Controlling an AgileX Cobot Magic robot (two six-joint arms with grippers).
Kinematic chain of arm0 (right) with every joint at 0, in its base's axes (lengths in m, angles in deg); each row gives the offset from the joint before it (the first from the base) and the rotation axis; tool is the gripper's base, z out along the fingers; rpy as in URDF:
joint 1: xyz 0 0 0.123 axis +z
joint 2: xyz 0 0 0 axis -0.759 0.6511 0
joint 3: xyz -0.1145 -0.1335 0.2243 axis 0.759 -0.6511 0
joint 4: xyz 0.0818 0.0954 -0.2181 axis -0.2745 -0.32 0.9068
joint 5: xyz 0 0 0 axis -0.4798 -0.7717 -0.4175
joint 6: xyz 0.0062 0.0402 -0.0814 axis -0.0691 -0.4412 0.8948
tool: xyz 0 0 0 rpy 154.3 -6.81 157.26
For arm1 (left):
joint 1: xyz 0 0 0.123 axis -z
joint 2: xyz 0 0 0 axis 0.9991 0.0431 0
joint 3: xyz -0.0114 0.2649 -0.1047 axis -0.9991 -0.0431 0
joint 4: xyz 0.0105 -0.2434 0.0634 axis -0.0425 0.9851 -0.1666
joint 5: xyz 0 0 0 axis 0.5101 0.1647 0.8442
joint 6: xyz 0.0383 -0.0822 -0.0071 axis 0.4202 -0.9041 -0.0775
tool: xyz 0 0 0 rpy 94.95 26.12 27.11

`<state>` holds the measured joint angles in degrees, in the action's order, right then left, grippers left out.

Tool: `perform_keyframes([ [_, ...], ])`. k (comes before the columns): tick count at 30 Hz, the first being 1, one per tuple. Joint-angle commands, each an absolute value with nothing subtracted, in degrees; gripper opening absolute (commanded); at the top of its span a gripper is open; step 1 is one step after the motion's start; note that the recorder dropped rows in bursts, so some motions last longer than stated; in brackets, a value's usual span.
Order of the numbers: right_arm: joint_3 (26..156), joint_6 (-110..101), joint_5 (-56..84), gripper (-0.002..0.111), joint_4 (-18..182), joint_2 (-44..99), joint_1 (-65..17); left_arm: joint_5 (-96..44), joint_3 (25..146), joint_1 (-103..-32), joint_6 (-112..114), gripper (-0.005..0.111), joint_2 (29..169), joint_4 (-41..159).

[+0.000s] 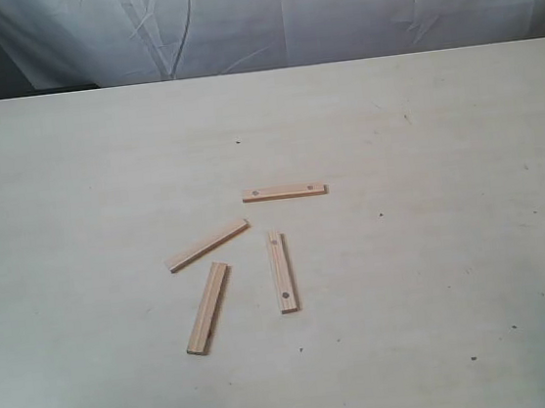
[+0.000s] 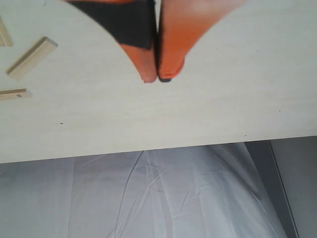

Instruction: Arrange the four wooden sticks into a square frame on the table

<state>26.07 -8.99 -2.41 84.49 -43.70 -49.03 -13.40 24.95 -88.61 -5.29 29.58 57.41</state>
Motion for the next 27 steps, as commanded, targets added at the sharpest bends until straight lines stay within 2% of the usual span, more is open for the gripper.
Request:
perform_keyframes([
  [1,25.9,-8.9,-2.3,0.000,84.5,-44.1,-49.4,-14.1,24.7,-88.6,-5.4,0.000,29.3,57.3],
  [21,25.9,-9.0,-0.6,0.000,84.5,-44.1,-49.4,-14.1,24.7,-88.6,-5.4,0.000,29.3,57.3],
  [27,25.9,-8.9,11.9,0.000,84.5,-44.1,-49.4,-14.1,24.7,-88.6,-5.4,0.000,29.3,57.3],
])
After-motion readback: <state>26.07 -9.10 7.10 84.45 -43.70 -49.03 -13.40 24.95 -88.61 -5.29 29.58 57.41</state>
